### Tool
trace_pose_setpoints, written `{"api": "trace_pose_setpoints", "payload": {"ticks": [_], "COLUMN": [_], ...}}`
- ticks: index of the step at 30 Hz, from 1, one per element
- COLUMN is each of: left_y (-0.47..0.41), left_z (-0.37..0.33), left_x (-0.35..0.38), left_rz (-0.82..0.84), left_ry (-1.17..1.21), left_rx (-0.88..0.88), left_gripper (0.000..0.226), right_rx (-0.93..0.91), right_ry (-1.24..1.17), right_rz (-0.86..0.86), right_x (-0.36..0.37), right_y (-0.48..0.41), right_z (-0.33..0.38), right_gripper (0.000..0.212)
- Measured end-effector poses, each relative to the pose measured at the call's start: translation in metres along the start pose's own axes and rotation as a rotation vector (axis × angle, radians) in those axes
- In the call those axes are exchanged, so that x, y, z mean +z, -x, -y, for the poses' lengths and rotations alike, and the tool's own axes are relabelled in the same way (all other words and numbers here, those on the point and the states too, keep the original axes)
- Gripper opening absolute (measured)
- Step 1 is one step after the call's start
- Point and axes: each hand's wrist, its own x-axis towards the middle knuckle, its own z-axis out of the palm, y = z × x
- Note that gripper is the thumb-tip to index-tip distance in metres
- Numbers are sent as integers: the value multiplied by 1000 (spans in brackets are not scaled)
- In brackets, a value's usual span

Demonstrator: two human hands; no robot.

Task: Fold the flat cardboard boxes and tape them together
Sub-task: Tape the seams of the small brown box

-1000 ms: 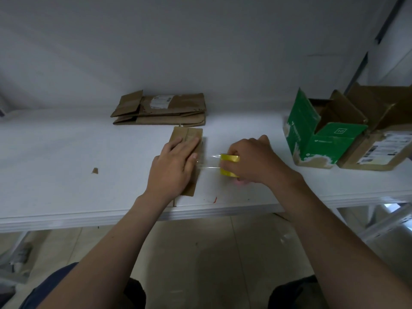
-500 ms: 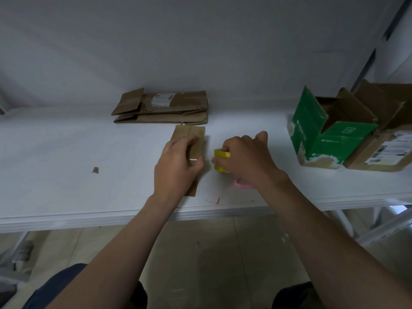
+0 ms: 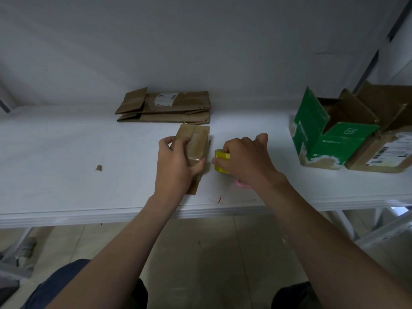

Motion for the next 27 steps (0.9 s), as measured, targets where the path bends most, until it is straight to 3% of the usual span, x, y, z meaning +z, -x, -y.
{"api": "trace_pose_setpoints", "payload": {"ticks": [3, 10, 15, 21, 24, 27], "left_y": [3, -5, -31, -70, -80, -86], "left_z": [-3, -9, -22, -56, -74, -88], "left_x": [5, -11, -38, -83, -97, -109], "left_rz": [-50, -15, 23, 258, 338, 403], "left_ry": [-61, 247, 267, 75, -49, -139], "left_rx": [43, -129, -35, 199, 302, 364], "left_gripper": [63, 64, 99, 114, 110, 95], "right_rx": [-2, -5, 88, 170, 184, 171], "right_ry": [-26, -69, -147, -306, -396, -434], "right_rz": [5, -7, 38, 201, 90, -58], "right_x": [-3, -10, -24, -48, -58, -67], "right_y": [3, 0, -3, -1, 2, 3], "right_z": [2, 2, 4, 18, 18, 19], "right_gripper": [35, 45, 55, 58, 52, 64]}}
